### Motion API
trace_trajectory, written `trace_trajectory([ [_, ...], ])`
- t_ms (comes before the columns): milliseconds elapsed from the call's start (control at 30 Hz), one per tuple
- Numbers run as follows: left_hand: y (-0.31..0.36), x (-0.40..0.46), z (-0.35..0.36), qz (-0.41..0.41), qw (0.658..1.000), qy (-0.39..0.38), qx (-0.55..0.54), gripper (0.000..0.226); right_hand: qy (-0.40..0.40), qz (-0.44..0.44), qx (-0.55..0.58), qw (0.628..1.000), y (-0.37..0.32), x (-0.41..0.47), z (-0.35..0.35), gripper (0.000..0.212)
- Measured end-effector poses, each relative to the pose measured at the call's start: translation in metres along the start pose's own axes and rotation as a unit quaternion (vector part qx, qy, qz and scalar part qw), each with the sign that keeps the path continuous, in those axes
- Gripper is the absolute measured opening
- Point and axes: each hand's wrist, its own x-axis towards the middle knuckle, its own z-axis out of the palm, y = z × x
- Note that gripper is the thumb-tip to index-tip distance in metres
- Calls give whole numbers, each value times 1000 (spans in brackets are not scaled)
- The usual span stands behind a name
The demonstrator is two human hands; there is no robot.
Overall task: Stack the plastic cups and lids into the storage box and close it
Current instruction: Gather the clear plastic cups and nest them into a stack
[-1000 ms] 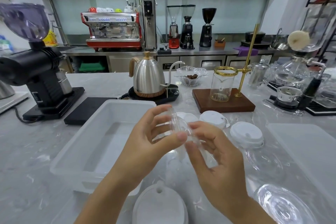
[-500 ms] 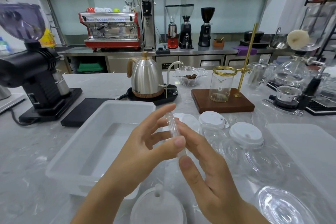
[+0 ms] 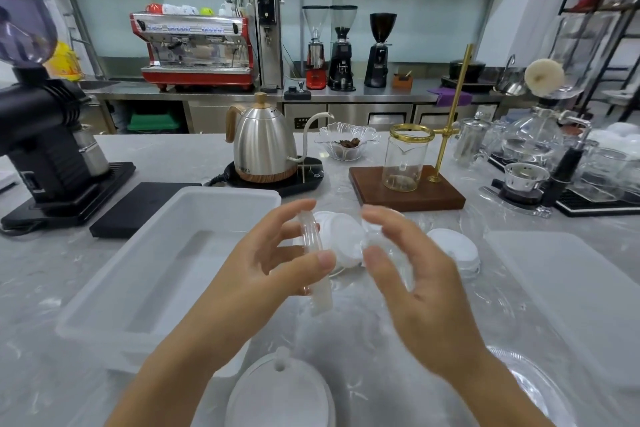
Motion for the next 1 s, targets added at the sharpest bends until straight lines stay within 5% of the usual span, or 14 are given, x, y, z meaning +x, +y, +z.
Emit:
trace_trajectory([
  [133,0,0,-2,-4,1000,3,-20,58,69,65,-34,995,10,9,-33,23],
  [333,1,0,2,-6,1000,-15,-20,58,71,151,-184,969,30,1,-88,20],
  [433,1,0,2,-5,1000,-8,-17,65,3,256,-287,923,46,-4,-108,25],
  [633,2,0,2,-2,1000,-6,-28,68,-152,363,-367,843,56,-16,-113,70],
  [1000,-1,-1,1,-4,999,-18,-38,70,-98,321,-341,878,48,-14,-116,82],
])
